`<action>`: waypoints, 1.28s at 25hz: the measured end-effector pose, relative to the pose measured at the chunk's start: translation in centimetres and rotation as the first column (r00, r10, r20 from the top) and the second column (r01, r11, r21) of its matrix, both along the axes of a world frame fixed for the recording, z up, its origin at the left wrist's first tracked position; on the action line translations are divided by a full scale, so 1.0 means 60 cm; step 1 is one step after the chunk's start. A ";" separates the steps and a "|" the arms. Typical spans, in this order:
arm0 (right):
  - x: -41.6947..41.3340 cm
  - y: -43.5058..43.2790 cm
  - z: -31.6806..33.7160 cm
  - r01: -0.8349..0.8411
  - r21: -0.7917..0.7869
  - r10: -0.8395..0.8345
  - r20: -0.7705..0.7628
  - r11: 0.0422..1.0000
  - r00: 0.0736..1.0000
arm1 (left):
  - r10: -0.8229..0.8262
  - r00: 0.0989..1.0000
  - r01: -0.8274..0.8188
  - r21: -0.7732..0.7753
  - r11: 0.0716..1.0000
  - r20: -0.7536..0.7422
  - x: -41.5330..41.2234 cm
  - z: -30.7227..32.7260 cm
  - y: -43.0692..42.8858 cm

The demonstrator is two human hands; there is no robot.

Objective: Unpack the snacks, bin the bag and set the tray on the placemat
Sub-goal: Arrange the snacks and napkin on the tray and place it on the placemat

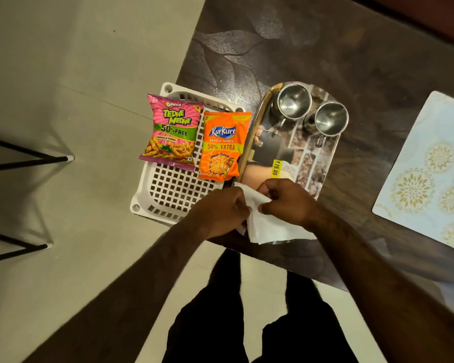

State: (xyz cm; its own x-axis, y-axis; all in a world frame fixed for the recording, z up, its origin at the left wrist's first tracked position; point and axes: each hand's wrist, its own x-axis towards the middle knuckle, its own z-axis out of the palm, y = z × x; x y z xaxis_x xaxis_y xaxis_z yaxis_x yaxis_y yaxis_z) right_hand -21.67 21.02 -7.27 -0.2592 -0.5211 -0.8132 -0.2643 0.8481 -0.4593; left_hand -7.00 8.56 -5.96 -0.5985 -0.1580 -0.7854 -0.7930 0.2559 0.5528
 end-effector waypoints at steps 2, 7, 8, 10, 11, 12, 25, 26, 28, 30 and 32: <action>-0.002 -0.005 0.012 0.178 -0.022 -0.173 0.140 0.984 0.975 | 0.109 0.993 -0.110 0.013 0.994 0.048 0.002 0.014 -0.014; 0.023 -0.032 0.043 0.540 -0.045 -0.453 0.489 0.841 0.745 | 0.388 0.919 -0.388 0.338 0.857 0.070 0.038 0.029 -0.066; 0.030 -0.040 0.044 0.545 -0.033 -0.449 0.526 0.838 0.722 | 0.410 0.909 -0.411 0.351 0.842 0.081 0.048 0.032 -0.079; 0.039 -0.053 0.044 0.522 -0.014 -0.423 0.567 0.853 0.706 | 0.426 0.898 -0.436 0.347 0.831 0.110 0.071 0.034 -0.111; 0.039 -0.055 0.042 0.507 -0.022 -0.407 0.568 0.862 0.715 | 0.443 0.889 -0.456 0.331 0.826 0.121 0.086 0.033 -0.128; 0.037 -0.056 0.042 0.498 -0.034 -0.398 0.554 0.867 0.731 | 0.468 0.876 -0.482 0.290 0.827 0.119 0.100 0.034 -0.144; -0.048 0.015 0.057 0.693 -0.149 -0.662 0.210 0.706 0.720 | 0.259 0.947 -0.017 -0.773 0.634 0.191 0.080 0.061 -0.175; -0.059 0.021 0.054 0.716 -0.198 -0.702 0.147 0.669 0.696 | 0.246 0.964 -0.087 -0.754 0.651 0.101 0.058 0.068 -0.167; -0.085 0.031 0.044 0.735 -0.320 -0.784 -0.047 0.598 0.618 | 0.158 0.986 -0.162 -0.605 0.779 -0.061 -0.001 0.075 -0.140; -0.114 0.035 0.036 0.710 -0.406 -0.813 -0.186 0.575 0.552 | 0.048 0.975 -0.149 -0.480 0.864 -0.216 -0.072 0.066 -0.112; -0.142 0.030 0.029 0.662 -0.423 -0.781 -0.242 0.618 0.575 | -0.038 0.950 -0.120 -0.471 0.874 -0.311 -0.151 0.048 -0.094</action>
State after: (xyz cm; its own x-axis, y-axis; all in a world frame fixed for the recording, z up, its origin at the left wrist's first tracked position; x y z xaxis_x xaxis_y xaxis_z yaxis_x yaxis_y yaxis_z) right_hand -30.21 22.81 -5.54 -0.8846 -0.1873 -0.4271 0.1893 0.6928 -0.6959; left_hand -16.07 2.93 -3.06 -0.7767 -0.4964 -0.3876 -0.6238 0.5215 0.5821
